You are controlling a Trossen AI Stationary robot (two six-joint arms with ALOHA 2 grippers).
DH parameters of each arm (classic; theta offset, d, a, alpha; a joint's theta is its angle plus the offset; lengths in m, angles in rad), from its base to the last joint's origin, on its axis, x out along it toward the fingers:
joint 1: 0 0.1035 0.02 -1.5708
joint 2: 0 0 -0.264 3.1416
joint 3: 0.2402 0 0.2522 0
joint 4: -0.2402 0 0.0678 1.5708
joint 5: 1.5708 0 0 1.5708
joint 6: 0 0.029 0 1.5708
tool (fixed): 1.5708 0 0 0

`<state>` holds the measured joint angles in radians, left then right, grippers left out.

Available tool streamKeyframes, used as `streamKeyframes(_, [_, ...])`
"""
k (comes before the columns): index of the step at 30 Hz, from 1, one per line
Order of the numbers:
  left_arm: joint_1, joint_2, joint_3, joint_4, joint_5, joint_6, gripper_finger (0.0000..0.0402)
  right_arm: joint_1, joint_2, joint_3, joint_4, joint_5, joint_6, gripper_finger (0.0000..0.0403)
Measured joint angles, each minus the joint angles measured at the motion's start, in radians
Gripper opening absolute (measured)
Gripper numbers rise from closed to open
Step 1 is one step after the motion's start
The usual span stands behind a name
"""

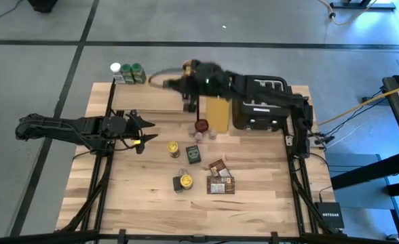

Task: Shelf spices
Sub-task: Put the center black seasoning can on the shelf

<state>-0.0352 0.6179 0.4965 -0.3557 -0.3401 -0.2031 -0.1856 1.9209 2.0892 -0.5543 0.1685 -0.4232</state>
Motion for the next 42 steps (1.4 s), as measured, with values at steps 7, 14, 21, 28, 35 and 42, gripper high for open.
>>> streamKeyframes(7, [0.000, 0.000, 0.000, -0.001, 0.000, 0.001, 0.0225, -0.073, 0.078, 0.000, 0.055, -0.144, 0.017, 0.0132])
streamKeyframes(14, [0.000, 0.000, 0.000, -0.001, 0.000, -0.004, 0.0225, -0.070, 0.145, -0.001, 0.032, -0.179, -0.001, 0.0132])
streamKeyframes(21, [0.000, 0.000, 0.000, 0.001, 0.000, -0.031, 0.0225, -0.071, 0.175, -0.002, 0.011, -0.181, 0.000, 0.0134])
streamKeyframes(28, [0.000, 0.000, 0.000, 0.010, 0.000, -0.047, 0.0225, -0.071, 0.216, -0.006, -0.016, -0.184, 0.005, 0.0146])
streamKeyframes(35, [0.000, 0.000, 0.000, 0.009, -0.003, -0.052, 0.0225, -0.071, 0.252, -0.006, -0.017, -0.129, 0.001, 0.0151])
streamKeyframes(42, [0.000, 0.000, 0.000, 0.034, -0.004, -0.043, 0.0225, -0.077, 0.261, -0.002, -0.012, -0.082, -0.003, 0.0152])
